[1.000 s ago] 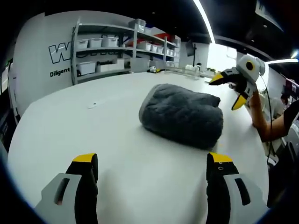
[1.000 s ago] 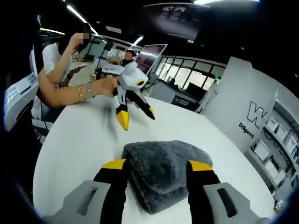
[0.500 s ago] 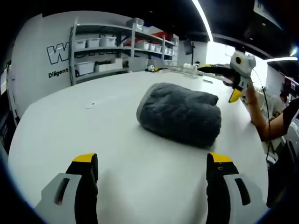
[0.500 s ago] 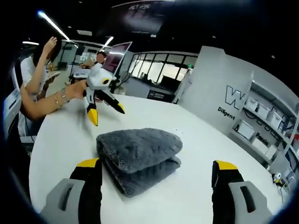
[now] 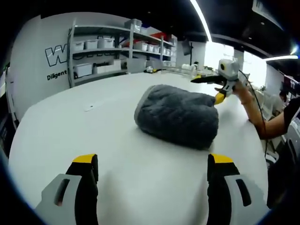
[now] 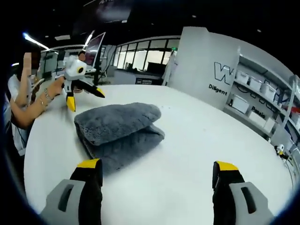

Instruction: Open the folded towel by lifting each exposed corner and separating the folded layers until the towel lies flat within the target outline without major curled edges

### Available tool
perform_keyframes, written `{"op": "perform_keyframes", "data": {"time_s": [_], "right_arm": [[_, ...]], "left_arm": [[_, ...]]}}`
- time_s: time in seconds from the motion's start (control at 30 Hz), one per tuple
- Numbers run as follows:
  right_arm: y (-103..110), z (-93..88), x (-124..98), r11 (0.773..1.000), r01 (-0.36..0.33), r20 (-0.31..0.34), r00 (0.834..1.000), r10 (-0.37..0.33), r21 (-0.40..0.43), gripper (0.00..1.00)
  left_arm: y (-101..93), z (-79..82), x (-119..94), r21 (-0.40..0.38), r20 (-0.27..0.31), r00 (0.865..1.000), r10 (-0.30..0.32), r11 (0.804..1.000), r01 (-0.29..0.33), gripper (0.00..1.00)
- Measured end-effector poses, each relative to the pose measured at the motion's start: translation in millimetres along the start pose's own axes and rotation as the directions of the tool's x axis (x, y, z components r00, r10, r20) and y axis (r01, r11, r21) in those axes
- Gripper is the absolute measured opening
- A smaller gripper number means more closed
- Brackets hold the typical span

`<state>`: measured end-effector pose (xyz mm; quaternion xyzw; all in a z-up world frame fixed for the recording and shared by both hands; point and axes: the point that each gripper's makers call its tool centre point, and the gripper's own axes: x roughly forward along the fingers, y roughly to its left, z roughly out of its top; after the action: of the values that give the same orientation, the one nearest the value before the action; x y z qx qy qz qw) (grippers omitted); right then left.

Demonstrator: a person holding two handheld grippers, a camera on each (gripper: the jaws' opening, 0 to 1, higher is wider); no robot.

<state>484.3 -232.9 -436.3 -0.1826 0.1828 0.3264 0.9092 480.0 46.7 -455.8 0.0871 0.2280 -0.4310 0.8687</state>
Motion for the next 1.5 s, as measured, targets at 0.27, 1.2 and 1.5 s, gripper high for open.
{"op": "perform_keyframes", "data": {"time_s": [0.27, 1.2, 1.5], "right_arm": [[-6.3, -9.0, 0.8, 1.000, 0.016, -0.037, 0.999, -0.015, 0.014, 0.99], [-1.6, -9.1, -1.2, 1.000, 0.003, -0.060, 0.998, -0.005, -0.029, 0.99], [0.3, -10.1, -2.0, 0.999, -0.011, -0.060, 0.998, 0.008, -0.035, 0.99]], "left_arm": [[-3.2, 2.6, -1.3, 0.000, 0.013, 1.000, -0.009, 1.000, 0.009, 0.95], [-1.8, 7.8, -3.9, 0.014, 0.011, 1.000, 0.005, 1.000, -0.005, 0.95], [-19.6, 34.5, -7.1, -0.005, 0.102, 0.994, -0.040, 0.999, 0.041, 0.95]]}}
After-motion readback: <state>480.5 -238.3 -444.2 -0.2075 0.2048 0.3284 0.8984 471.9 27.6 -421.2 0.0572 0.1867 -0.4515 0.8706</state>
